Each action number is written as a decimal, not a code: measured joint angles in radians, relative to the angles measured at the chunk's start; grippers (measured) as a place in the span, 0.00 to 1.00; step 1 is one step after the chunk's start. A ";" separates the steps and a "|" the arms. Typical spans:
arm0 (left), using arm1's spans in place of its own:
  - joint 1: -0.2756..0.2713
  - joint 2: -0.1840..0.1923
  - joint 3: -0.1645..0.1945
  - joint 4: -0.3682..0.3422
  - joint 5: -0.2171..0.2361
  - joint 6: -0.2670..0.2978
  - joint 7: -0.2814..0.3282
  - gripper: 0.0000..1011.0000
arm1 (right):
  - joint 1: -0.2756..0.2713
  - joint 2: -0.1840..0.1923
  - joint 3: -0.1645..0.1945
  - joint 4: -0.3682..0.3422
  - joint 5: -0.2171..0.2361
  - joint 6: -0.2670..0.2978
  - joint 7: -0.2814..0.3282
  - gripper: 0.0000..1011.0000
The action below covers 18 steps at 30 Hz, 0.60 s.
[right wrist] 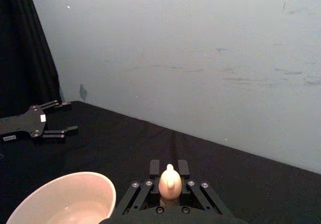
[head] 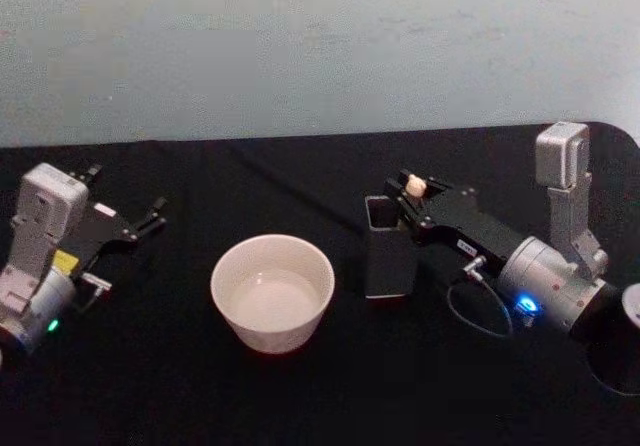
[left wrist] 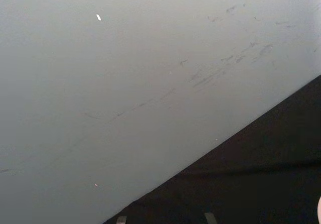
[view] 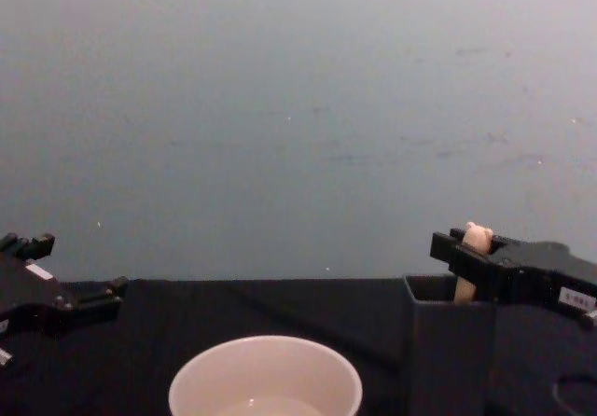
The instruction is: Pick up the stirring spoon with one hand, stir inside the cup, then place it back in its original position.
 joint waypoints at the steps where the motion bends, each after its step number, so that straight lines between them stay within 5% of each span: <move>1: 0.000 0.000 0.000 0.000 0.000 0.000 0.000 0.99 | 0.000 0.000 0.000 0.000 0.000 0.000 0.000 0.21; 5: 0.000 0.000 0.000 0.000 0.000 0.000 0.000 0.99 | 0.000 0.000 0.000 0.000 0.001 0.000 0.000 0.25; 18: 0.000 0.000 0.000 0.000 0.000 0.000 0.000 0.99 | 0.000 0.000 0.001 -0.001 0.003 0.000 0.001 0.68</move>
